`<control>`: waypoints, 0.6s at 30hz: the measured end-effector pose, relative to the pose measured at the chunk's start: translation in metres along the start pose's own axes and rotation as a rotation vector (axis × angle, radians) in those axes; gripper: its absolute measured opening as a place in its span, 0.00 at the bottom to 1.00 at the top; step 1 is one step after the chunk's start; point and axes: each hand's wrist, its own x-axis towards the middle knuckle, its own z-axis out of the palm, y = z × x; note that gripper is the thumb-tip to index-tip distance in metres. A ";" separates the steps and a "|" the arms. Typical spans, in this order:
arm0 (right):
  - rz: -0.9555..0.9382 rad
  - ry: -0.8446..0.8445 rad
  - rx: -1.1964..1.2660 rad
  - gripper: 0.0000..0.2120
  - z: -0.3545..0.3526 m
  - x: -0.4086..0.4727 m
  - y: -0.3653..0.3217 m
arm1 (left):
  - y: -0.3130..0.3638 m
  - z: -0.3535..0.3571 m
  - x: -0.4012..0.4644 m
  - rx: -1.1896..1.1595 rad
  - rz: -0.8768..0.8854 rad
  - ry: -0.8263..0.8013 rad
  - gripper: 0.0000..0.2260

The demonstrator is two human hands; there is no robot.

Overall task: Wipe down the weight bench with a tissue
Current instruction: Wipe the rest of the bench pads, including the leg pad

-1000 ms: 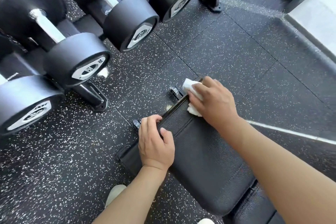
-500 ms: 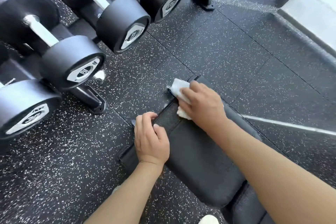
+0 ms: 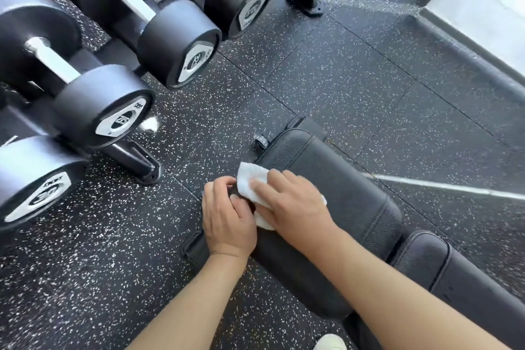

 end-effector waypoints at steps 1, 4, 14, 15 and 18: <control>-0.017 0.016 -0.042 0.09 -0.002 0.006 0.012 | 0.000 0.001 0.000 0.007 0.010 0.006 0.13; 0.194 0.114 -0.060 0.09 -0.004 0.036 0.039 | -0.002 0.002 0.000 0.019 0.036 0.019 0.14; 0.309 0.096 0.079 0.08 0.012 0.011 -0.019 | -0.006 0.003 0.001 0.117 0.071 -0.040 0.17; 0.293 0.085 0.103 0.09 0.009 0.002 -0.018 | -0.005 0.003 0.001 0.143 0.096 -0.058 0.17; 0.209 0.029 0.054 0.10 -0.003 -0.027 0.006 | -0.003 0.001 0.002 0.221 0.187 -0.096 0.19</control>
